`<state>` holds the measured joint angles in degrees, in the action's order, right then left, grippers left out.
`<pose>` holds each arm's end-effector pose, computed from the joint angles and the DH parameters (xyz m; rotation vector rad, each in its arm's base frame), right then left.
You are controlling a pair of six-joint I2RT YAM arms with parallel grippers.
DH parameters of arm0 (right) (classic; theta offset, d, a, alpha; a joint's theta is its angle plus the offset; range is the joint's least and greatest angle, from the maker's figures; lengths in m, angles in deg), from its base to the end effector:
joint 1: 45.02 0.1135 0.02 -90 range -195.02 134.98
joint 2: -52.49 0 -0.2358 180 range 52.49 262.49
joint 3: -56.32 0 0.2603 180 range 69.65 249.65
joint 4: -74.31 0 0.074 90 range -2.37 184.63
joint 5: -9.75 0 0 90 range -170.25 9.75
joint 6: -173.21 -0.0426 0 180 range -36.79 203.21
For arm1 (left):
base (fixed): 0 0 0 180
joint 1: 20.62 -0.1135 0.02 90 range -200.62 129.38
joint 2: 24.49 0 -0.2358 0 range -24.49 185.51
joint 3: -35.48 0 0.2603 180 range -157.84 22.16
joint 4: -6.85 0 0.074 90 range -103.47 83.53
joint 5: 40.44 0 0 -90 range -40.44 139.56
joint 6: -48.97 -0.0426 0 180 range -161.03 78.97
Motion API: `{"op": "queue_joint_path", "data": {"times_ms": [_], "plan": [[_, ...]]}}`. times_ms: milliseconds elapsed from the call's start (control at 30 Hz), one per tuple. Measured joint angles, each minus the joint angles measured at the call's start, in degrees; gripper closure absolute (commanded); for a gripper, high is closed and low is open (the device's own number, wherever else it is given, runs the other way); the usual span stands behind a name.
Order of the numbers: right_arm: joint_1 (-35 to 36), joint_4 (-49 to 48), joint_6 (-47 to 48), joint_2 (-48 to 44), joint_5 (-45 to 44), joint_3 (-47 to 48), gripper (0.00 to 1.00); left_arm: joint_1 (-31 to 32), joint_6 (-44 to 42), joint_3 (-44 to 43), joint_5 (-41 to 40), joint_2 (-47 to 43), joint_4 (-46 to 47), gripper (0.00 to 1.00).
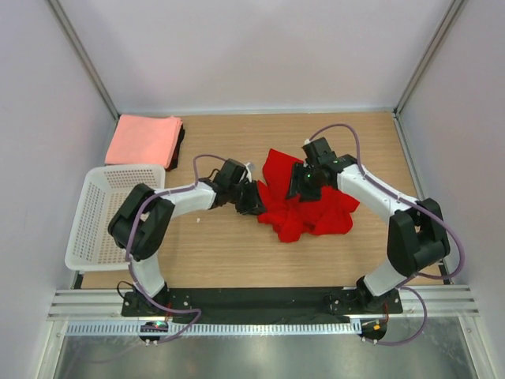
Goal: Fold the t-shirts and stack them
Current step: Move the tshirt to the center of the board
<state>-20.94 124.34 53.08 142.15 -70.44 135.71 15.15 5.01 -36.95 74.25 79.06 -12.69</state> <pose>0.3003 0.1422 0.2021 0.0813 2.7066 0.5338 0.2894 -0.2304 0.1210 -0.0312 2.7011 -1.0758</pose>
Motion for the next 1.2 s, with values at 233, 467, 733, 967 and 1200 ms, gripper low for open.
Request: {"op": "queue_joint_path", "data": {"times_ms": [233,467,733,967,1200], "plan": [[5.6,-0.2,-0.2,2.7,-3.5,-0.4,0.66,0.3,0.9,0.0,-0.2,0.0,0.9,1.0],[5.9,4.5,-1.7,2.1,-16.0,0.0,0.99,0.0,1.5,-3.8,-4.0,1.0,-3.1,1.0],[6.8,0.4,-9.6,-19.0,-23.1,-5.4,0.99,-6.8,1.2,-29.4,-1.6,9.6,-11.7,1.0],[8.1,-11.8,-19.3,-30.1,-18.3,-23.2,0.99,-6.6,-0.2,-40.2,6.1,16.5,-18.0,1.0],[9.1,-4.6,-16.7,-26.8,-25.1,-15.5,0.99,-7.3,-1.8,-40.1,7.2,17.6,-22.4,1.0]]}}
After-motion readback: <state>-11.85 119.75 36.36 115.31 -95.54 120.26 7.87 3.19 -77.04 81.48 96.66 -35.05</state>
